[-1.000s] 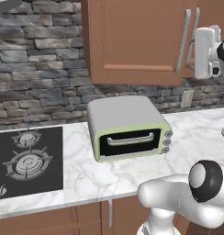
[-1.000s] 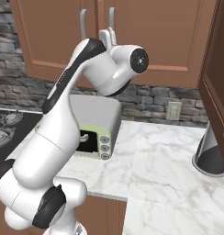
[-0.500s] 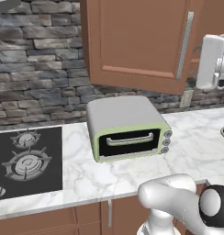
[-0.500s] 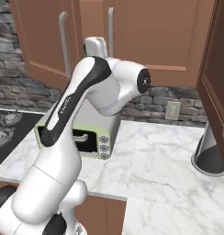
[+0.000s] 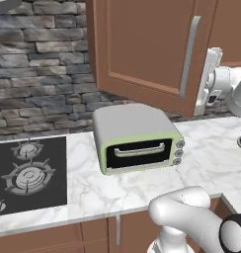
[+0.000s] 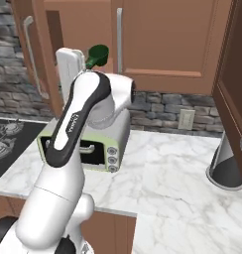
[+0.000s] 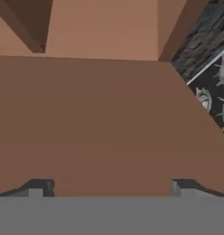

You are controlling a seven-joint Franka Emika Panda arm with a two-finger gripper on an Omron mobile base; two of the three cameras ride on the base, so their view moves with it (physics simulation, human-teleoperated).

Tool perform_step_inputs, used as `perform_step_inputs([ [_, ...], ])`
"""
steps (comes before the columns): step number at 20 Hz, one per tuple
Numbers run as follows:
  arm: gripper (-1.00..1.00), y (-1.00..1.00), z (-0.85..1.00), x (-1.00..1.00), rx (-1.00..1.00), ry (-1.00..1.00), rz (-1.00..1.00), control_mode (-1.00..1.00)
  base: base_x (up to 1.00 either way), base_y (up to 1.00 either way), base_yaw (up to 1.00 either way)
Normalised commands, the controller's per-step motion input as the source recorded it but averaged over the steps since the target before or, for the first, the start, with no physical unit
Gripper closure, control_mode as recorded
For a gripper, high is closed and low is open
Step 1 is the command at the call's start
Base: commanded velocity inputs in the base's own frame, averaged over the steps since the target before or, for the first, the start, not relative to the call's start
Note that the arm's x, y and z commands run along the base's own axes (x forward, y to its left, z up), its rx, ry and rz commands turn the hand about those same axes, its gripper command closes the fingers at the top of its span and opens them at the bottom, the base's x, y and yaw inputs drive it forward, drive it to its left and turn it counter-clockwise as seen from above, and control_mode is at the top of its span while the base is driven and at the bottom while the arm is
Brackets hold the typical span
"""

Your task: The dining table condiment station is running low on shaker. Refill the condiment station by opening the cabinet and taking the shaker from the cabinet and placing it on the dining table.

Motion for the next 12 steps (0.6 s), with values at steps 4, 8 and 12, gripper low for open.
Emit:
perform_step_inputs([
  [4,-1.00,1.00,0.00,-0.34,-0.08,0.00,0.61,-1.00,0.00,0.00,0.00],
  [8,-1.00,1.00,-0.03,-0.56,-0.15,-0.01,0.56,-1.00,0.00,0.00,0.00],
  [12,-1.00,1.00,-0.19,-0.88,-0.23,-0.26,0.40,-1.00,0.00,0.00,0.00],
])
